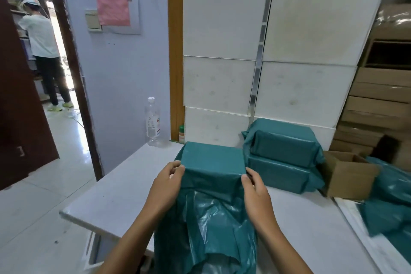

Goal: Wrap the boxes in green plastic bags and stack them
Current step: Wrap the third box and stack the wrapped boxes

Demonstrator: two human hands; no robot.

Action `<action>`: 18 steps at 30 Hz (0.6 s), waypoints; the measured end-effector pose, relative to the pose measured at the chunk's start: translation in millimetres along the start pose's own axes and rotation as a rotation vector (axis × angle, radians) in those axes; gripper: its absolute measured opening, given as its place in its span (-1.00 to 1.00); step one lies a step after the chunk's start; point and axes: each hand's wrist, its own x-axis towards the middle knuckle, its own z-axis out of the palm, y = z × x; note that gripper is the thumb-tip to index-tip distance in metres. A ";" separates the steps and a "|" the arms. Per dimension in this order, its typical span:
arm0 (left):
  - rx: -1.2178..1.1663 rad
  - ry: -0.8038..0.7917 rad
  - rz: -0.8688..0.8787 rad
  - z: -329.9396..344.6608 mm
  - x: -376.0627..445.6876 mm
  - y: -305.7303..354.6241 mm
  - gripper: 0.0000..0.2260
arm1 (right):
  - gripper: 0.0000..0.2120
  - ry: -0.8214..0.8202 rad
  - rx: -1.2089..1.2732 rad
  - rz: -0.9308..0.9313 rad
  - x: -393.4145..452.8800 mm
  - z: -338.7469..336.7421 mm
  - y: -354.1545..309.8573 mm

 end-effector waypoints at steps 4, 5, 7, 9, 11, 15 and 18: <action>0.009 -0.077 0.006 39.9 -31.1 1.7 -0.77 | -0.70 0.076 -0.003 0.016 -21.9 -50.5 18.4; 0.011 -0.094 0.001 49.6 -37.7 1.9 -0.76 | -0.69 0.093 -0.012 0.026 -26.6 -61.8 22.8; 0.015 -0.127 -0.001 69.0 -47.8 1.3 -0.76 | -0.69 0.123 -0.031 0.038 -32.9 -82.7 33.7; 0.008 -0.176 0.002 88.7 -55.4 5.1 -0.79 | -0.71 0.154 -0.038 0.051 -35.5 -102.9 42.2; -0.004 -0.240 0.018 108.1 -60.2 10.5 -0.78 | -0.75 0.192 -0.038 0.073 -34.1 -120.8 48.8; -0.039 -0.389 0.052 138.5 -62.0 21.4 -0.81 | -0.75 0.211 -0.086 0.113 -22.8 -144.9 57.6; 0.043 -0.406 0.130 150.8 -56.9 19.9 -0.64 | -0.68 0.160 -0.175 0.108 -14.9 -155.0 61.1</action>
